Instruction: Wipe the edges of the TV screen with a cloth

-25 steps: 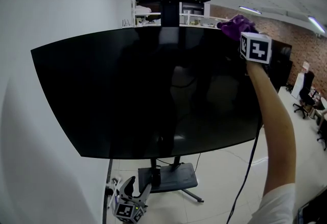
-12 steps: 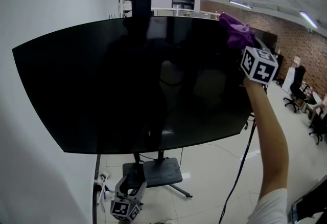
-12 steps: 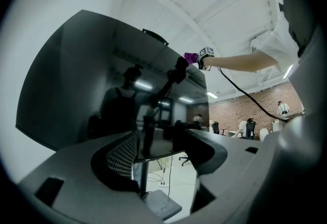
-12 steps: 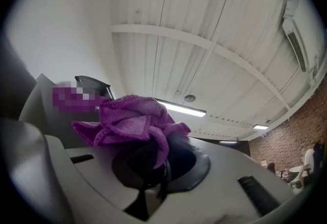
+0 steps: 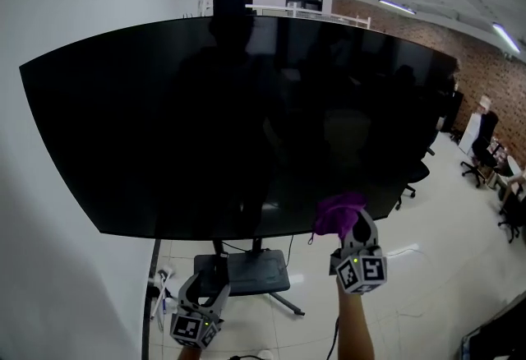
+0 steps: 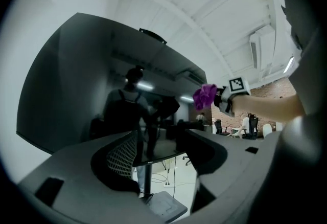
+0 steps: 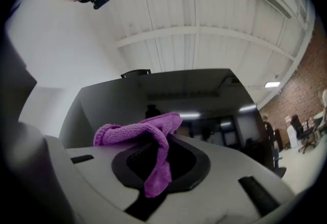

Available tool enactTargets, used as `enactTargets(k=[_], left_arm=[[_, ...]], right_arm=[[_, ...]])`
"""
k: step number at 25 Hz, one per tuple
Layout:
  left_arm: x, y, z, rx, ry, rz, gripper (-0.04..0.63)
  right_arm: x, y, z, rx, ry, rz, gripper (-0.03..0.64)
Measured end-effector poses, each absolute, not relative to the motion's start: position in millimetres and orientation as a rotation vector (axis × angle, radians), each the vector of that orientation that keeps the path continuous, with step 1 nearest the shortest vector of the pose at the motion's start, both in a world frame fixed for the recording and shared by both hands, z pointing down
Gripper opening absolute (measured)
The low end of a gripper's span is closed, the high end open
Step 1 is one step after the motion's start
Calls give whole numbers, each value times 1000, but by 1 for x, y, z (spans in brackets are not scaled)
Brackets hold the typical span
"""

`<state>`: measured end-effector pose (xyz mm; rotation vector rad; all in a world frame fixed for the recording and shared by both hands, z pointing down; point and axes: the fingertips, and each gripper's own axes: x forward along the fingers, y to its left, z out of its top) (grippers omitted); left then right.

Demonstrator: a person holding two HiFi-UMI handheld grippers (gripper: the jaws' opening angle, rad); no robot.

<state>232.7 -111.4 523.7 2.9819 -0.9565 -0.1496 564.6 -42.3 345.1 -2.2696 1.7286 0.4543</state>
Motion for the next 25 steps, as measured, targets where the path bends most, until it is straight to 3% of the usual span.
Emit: enactTargets(k=[4, 8, 13, 25], left_arm=[[214, -113, 528, 2972, -1016, -142, 265], [196, -117, 522, 2958, -1052, -155, 265], [176, -133, 515, 2981, -1075, -170, 261], [162, -153, 510, 3012, -1014, -143, 261]], right_arm=[[481, -52, 445, -2280, 1975, 376, 51], [404, -52, 483, -2220, 2148, 250, 48], [377, -68, 524, -2111, 2184, 24, 46], [361, -89, 528, -2124, 2127, -26, 46]])
